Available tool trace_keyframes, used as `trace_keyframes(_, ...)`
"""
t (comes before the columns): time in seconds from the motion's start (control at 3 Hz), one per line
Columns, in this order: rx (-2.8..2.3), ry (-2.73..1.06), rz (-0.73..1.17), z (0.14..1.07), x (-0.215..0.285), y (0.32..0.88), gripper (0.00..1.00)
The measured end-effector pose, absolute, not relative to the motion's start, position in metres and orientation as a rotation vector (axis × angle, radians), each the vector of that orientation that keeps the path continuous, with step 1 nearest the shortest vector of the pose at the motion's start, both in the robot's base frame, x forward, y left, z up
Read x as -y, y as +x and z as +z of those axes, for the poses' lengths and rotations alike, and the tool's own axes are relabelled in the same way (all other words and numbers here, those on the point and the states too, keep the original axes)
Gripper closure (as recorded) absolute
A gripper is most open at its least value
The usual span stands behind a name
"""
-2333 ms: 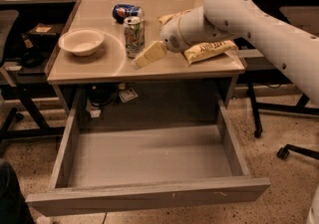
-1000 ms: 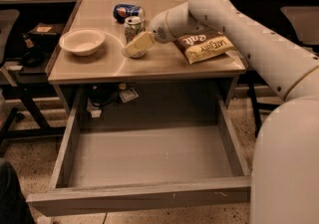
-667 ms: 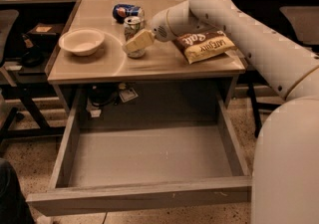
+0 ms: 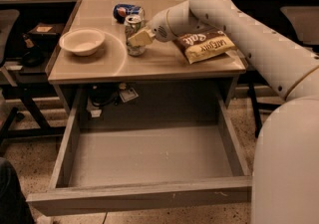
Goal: Place 7up can into top drawer
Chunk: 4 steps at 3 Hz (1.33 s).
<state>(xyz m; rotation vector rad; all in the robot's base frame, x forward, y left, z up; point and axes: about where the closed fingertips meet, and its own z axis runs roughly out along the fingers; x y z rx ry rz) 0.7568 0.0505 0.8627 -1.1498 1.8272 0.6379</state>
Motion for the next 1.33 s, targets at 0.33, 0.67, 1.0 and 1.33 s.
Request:
trace_keyframes(0.33, -1.828, -1.171, 0.63, 0.863, -0.052, 0.752, 0.89)
trace_keyframes(0.67, -1.857, -1.17, 0.59, 0.865, -0.042, 0.73, 1.0)
trace_keyframes(1.0, -1.927, -1.127, 0.515, 0.874, -0.014, 0.686, 1.0)
trace_keyframes(1.33, -2.0, -1.094, 0.473, 0.876, 0.007, 0.638, 1.0)
